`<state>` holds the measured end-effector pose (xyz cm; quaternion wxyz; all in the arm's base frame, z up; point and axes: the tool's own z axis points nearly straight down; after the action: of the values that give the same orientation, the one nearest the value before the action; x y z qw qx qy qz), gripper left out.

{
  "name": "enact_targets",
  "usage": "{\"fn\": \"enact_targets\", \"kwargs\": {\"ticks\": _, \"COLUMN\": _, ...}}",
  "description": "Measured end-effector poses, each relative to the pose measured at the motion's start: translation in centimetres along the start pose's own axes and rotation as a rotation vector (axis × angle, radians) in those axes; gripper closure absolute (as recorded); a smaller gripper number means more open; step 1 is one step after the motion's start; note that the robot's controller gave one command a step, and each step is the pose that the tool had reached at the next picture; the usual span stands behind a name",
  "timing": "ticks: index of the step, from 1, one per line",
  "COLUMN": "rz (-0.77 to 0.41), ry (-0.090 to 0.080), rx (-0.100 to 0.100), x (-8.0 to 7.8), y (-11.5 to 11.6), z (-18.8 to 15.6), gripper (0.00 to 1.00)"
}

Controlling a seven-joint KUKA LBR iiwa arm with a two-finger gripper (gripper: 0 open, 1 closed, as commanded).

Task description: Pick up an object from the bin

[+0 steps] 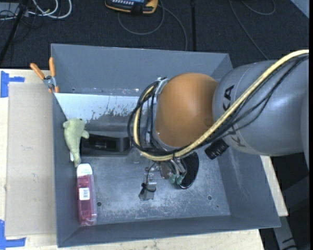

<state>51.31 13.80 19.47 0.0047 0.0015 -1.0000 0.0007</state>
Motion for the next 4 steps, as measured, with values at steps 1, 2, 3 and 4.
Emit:
{"fn": "enact_targets", "kwargs": {"ticks": 1, "rz": 0.004, "ry": -0.007, "rx": -0.001, "x": -0.2, "y": -0.1, "z": -0.5, "gripper": 0.0}}
{"fn": "enact_targets", "kwargs": {"ticks": 2, "rz": -0.058, "ry": -0.01, "rx": -0.003, "x": -0.5, "y": -3.2, "z": 3.2, "gripper": 0.0}}
{"fn": "enact_targets", "kwargs": {"ticks": 3, "rz": -0.014, "ry": -0.001, "rx": 0.0, "x": -0.5, "y": -7.0, "z": 6.3, "gripper": 0.0}}
{"fn": "enact_targets", "kwargs": {"ticks": 4, "rz": 0.019, "ry": -0.004, "rx": 0.0, "x": 0.5, "y": -8.0, "z": 8.0, "gripper": 0.0}}
